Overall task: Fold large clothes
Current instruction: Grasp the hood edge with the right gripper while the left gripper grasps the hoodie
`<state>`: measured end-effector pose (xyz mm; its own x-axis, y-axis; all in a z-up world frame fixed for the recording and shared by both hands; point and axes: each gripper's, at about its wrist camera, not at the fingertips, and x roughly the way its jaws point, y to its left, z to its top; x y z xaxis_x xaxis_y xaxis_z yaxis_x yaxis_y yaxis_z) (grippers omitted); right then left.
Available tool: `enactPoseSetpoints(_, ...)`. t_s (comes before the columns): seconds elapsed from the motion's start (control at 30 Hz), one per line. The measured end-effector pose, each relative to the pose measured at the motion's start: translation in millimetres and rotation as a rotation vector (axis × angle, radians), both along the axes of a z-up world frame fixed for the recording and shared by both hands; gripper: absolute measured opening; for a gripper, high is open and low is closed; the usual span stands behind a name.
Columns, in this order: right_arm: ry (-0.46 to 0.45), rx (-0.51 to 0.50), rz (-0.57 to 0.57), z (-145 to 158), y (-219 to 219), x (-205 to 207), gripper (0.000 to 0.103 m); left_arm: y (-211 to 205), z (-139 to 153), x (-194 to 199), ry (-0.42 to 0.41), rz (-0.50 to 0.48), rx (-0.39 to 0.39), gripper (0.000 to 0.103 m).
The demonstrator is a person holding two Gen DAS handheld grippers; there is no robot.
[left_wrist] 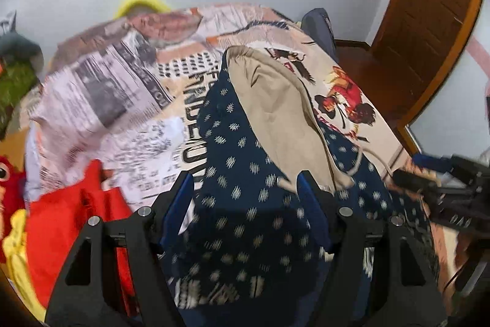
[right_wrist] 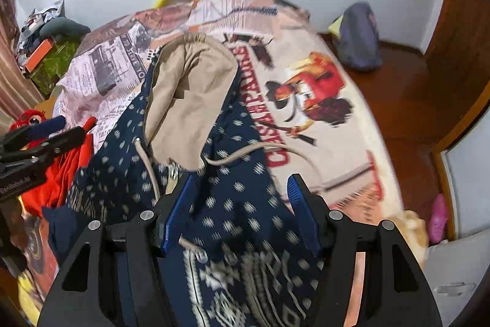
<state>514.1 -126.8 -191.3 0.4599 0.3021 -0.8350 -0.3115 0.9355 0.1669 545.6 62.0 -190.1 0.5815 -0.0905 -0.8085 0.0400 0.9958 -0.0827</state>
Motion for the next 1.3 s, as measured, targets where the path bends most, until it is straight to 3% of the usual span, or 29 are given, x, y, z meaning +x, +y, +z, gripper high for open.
enactPoseSetpoints(0.17,0.09,0.016,-0.003,-29.6,19.1,36.8,0.059,-6.6,-29.2,33.9,0.068,0.019,-0.015,0.069)
enactPoseSetpoints(0.37,0.166,0.008,-0.031,-60.0,29.6,65.5,0.059,-3.7,-62.1,61.5,0.113,0.078,0.045,0.069)
enactPoseSetpoints(0.6,0.24,0.167,-0.108,-73.4,6.3,80.2,0.062,18.8,-79.8,63.9,0.125,0.113,-0.104,0.076)
enactPoseSetpoints(0.67,0.248,0.192,-0.119,-75.4,2.8,79.4,0.063,21.5,-80.1,60.9,0.11,0.118,-0.11,0.07)
enactPoseSetpoints(0.73,0.223,0.188,-0.1,-74.1,3.3,75.0,0.061,21.8,-78.3,57.1,0.099,0.109,-0.117,0.053)
enactPoseSetpoints(0.87,0.225,0.252,-0.065,-75.3,-4.2,71.7,0.024,15.9,-71.0,52.0,0.098,0.05,-0.086,0.028)
enactPoseSetpoints(0.93,0.245,0.295,-0.072,-74.8,-15.3,68.5,0.017,12.5,-66.1,48.9,0.094,0.029,-0.06,0.015)
enactPoseSetpoints(1.03,0.227,0.292,-0.078,-64.3,-25.3,58.0,0.008,11.0,-57.4,40.6,0.088,0.016,-0.034,0.012)
enactPoseSetpoints(1.3,0.118,0.3,0.011,-0.9,-25.5,10.5,0.007,3.3,5.1,5.7,0.027,-0.035,-0.047,0.011)
